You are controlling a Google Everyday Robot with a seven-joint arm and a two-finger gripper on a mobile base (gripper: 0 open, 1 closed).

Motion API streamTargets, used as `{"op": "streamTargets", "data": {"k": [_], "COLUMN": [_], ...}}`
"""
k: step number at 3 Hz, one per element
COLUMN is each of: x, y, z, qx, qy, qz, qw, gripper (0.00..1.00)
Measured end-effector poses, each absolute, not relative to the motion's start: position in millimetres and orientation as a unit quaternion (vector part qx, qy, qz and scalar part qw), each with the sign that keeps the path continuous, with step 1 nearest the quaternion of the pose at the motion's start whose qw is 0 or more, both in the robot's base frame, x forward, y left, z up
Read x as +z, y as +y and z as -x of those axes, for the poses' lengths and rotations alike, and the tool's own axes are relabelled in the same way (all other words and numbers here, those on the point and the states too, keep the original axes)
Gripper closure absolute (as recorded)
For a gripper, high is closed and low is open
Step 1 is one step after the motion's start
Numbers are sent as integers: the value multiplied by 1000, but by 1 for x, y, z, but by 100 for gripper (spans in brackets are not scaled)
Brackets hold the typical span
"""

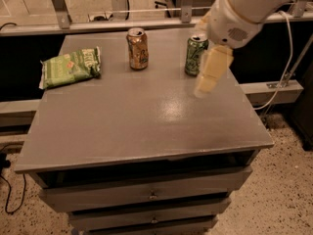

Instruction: Pick orange can

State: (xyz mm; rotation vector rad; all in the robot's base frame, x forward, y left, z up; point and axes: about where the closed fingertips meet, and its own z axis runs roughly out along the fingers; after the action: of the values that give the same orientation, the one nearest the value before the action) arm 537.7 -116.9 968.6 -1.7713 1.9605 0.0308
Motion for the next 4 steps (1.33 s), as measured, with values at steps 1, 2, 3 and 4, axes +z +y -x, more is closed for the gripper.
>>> {"op": "streamTargets", "data": {"k": [1,2,3,4], "x": [972,969,969,958], "y": [-64,-26,-26,-18], "z": [-590,-615,-615,-632], "qx": [31,56,56,62], "qy": [696,698,698,700], "qz": [660,651,651,642], "qw": [281,293,293,306], "gripper": [0,0,0,0]}}
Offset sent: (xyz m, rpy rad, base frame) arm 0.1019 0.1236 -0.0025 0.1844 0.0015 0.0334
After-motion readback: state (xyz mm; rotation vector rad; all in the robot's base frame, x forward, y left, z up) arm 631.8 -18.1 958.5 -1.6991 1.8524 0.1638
